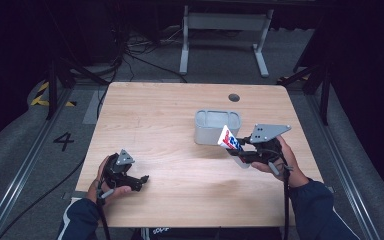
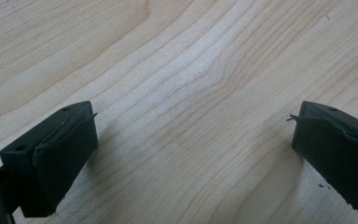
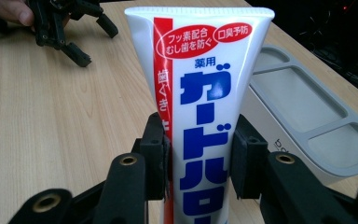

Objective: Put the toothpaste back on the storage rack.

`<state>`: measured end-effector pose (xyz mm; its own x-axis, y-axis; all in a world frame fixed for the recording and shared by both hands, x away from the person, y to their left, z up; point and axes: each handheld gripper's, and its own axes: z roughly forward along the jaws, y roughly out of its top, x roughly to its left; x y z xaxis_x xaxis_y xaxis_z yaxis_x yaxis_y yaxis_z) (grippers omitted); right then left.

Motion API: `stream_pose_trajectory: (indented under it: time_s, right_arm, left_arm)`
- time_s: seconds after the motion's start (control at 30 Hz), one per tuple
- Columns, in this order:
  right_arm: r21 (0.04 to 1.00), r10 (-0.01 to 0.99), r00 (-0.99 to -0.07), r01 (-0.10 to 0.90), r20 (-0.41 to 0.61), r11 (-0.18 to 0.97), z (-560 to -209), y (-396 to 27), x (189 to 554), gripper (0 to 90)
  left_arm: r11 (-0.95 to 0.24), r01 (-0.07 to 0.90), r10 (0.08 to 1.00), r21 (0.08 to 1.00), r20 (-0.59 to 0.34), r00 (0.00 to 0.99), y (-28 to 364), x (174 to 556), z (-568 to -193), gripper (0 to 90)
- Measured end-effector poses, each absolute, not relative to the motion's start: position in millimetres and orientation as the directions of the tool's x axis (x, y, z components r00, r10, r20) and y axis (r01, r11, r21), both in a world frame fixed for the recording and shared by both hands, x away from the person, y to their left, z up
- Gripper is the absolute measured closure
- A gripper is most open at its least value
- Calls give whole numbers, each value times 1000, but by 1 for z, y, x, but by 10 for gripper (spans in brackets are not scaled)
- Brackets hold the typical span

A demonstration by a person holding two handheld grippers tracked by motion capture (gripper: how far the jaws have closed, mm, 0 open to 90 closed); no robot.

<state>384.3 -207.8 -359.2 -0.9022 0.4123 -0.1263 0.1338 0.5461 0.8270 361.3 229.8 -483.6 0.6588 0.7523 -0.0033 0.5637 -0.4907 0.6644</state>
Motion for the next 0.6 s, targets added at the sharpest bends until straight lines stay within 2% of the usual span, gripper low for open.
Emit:
stream_pose_trajectory:
  time_s: [0.6]
  right_arm:
    - [876,452,-884,124,-116,466,-342,-212,393,640]
  left_arm:
    - [-491,564,753,664,-3,658,230,361,-484,6]
